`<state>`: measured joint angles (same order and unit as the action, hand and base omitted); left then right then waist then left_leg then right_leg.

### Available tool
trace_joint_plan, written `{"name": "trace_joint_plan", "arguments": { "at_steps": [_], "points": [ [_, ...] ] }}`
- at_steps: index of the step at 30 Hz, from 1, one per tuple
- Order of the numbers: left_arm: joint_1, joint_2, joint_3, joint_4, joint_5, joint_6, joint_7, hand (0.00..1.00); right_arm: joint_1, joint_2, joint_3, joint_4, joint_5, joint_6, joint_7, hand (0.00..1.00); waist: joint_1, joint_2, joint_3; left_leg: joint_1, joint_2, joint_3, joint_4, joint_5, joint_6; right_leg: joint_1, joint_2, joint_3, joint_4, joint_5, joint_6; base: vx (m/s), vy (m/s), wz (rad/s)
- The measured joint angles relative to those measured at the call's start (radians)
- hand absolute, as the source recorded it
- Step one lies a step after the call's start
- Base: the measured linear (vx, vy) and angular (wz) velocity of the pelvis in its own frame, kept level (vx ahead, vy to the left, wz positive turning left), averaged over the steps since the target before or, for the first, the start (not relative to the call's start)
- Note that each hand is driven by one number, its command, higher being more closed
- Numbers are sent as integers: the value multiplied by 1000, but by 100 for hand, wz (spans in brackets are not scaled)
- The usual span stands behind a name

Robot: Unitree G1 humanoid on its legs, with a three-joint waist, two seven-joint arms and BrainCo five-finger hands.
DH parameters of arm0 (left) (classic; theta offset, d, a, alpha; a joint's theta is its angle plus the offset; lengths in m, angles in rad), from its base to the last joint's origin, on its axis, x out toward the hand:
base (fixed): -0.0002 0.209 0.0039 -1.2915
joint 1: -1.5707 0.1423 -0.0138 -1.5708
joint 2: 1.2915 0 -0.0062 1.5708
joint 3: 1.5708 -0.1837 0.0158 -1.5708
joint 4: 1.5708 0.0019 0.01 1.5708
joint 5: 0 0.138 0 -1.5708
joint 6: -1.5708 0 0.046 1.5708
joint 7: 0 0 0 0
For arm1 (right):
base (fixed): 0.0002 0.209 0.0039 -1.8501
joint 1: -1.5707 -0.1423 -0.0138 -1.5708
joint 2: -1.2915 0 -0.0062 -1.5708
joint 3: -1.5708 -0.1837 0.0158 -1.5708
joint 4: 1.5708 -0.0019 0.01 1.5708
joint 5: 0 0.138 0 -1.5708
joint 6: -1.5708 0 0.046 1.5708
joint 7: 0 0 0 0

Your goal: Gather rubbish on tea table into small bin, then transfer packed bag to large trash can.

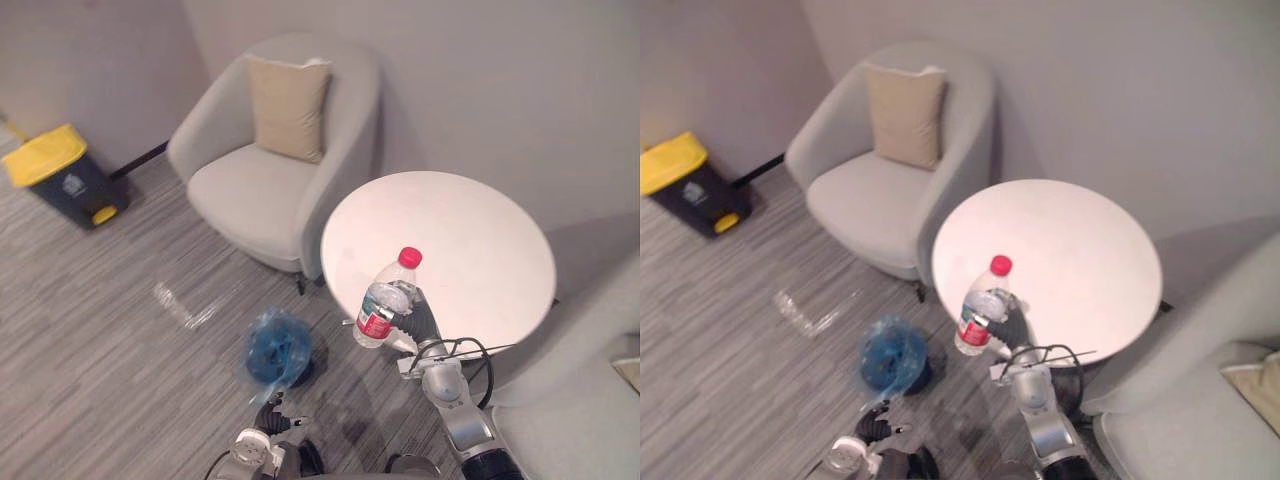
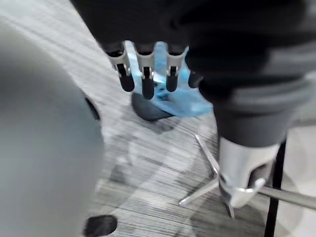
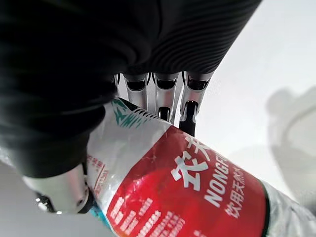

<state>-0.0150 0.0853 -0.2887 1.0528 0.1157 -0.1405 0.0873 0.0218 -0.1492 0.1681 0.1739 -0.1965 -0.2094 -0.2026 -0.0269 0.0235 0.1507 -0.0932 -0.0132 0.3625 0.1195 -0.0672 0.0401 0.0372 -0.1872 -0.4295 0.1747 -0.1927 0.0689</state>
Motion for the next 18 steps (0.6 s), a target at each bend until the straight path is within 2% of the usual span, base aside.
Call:
{"name": "trace_joint_plan", "arguments": {
  "at_steps": [1, 4, 9, 11, 13, 14, 15, 16, 17, 18],
  "points": [
    [3, -1, -3, -1, 0, -1, 4, 0, -3, 6, 1, 5, 0, 0, 1, 100, 6, 6, 1, 41, -37, -26, -114, 55, 8, 2, -3, 12, -8, 10, 9, -116, 116, 70],
    [10, 10, 3, 1, 2, -1, 12, 0, -14, 59, 6, 57, 1, 0, 6, 100, 18, 7, 1, 91, -55, -32, -224, 115, 17, 17, 4, 18, -26, 32, 21, -81, 83, 11],
    [19, 8, 66, 8, 8, -2, 18, 0, -15, 69, 31, 145, 1, 7, 13, 100, 18, -1, 6, 93, -63, -45, -229, 115, 21, 30, 7, 20, -39, 47, 29, -17, 6, 2],
    [19, 9, 80, 12, 9, -2, 18, 0, -12, 67, 29, 156, 1, 11, 18, 100, 18, -6, 9, 90, -75, -47, -230, 100, 35, 22, -12, 19, -6, 4, 52, -6, 11, 15],
    [19, 14, 87, 17, 11, -3, 18, 0, -1, 65, 10, 155, 1, 12, 18, 100, 15, -29, 14, 94, -111, -43, -225, 67, 37, -1, -51, 28, 80, -92, 89, 61, 31, 44],
    [19, 15, 96, 18, 12, -4, 18, 0, 2, 66, 4, 153, 1, 12, 18, 100, 14, -33, 13, 97, -116, -43, -209, 60, 49, -4, -59, 46, 94, -115, 108, 216, -9, 63],
    [14, 22, 107, 15, 11, -6, 19, 0, 8, 63, -5, 150, 1, 12, 18, 100, 11, -45, 20, 86, -126, -61, -164, 39, 70, -3, -60, 93, 140, -135, 112, 254, -31, 72],
    [14, 24, 116, 18, 9, -5, 27, 0, 17, 55, -9, 150, 0, 15, 28, 100, 9, -51, 25, 102, -149, -139, -155, 20, 81, -33, -73, 137, 271, -108, 70, 260, -23, 68],
    [14, 23, 116, 17, 9, -4, 28, 0, 19, 52, -9, 150, 1, 18, 29, 100, 8, -43, 28, 107, -143, -154, -147, 19, 86, -69, -71, 152, 318, -115, 54, 249, 23, 71],
    [11, 19, 116, 18, 5, -2, 30, 0, 22, 39, -7, 152, 1, 20, 33, 100, 2, -15, 34, 110, -102, -187, -125, -2, 86, -113, -16, 190, 345, -141, 2, 289, 38, 59]
  ]
}}
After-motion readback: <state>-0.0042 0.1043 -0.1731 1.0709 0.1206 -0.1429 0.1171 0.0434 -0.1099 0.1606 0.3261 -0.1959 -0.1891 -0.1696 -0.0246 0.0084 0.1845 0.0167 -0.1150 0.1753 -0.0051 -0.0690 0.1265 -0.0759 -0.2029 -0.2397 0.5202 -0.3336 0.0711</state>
